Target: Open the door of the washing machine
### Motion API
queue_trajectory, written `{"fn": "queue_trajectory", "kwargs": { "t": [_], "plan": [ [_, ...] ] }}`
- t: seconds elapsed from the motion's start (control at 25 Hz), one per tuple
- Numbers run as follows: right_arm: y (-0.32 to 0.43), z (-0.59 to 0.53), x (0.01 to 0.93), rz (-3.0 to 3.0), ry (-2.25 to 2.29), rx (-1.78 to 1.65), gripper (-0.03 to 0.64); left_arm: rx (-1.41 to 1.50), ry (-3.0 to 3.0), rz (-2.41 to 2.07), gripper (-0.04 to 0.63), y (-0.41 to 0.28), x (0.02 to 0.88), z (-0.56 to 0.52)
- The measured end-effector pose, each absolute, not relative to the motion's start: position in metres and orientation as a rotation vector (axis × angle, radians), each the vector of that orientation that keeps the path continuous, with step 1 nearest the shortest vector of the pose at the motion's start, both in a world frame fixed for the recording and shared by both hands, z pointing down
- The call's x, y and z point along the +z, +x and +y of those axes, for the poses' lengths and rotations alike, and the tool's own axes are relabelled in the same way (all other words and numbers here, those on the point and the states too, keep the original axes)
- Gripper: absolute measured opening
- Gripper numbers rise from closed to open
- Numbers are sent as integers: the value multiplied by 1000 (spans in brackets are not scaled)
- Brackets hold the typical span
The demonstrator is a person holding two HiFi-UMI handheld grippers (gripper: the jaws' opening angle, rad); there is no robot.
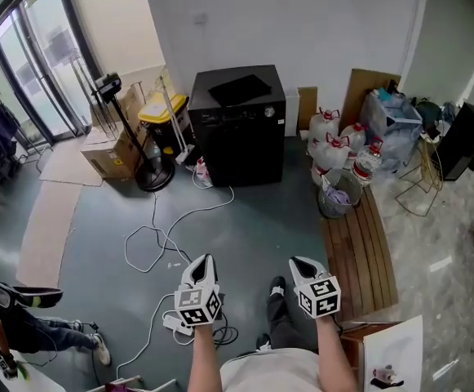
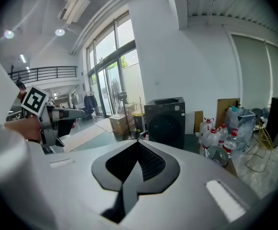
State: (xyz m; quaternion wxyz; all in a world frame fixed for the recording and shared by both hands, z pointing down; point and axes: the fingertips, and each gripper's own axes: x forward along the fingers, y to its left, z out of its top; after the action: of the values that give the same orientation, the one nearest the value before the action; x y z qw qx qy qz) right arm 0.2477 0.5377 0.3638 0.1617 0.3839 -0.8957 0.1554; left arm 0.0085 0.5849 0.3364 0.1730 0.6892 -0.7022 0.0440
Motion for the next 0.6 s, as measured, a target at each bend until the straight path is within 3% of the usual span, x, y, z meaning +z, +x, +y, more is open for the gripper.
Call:
{"fn": "queue_trajectory", "kwargs": {
  "t": [0.6],
  "plan": [
    [237,344,354,-2568,1162,539,0,317,2082,-1844,57,9,320,394]
  ]
}}
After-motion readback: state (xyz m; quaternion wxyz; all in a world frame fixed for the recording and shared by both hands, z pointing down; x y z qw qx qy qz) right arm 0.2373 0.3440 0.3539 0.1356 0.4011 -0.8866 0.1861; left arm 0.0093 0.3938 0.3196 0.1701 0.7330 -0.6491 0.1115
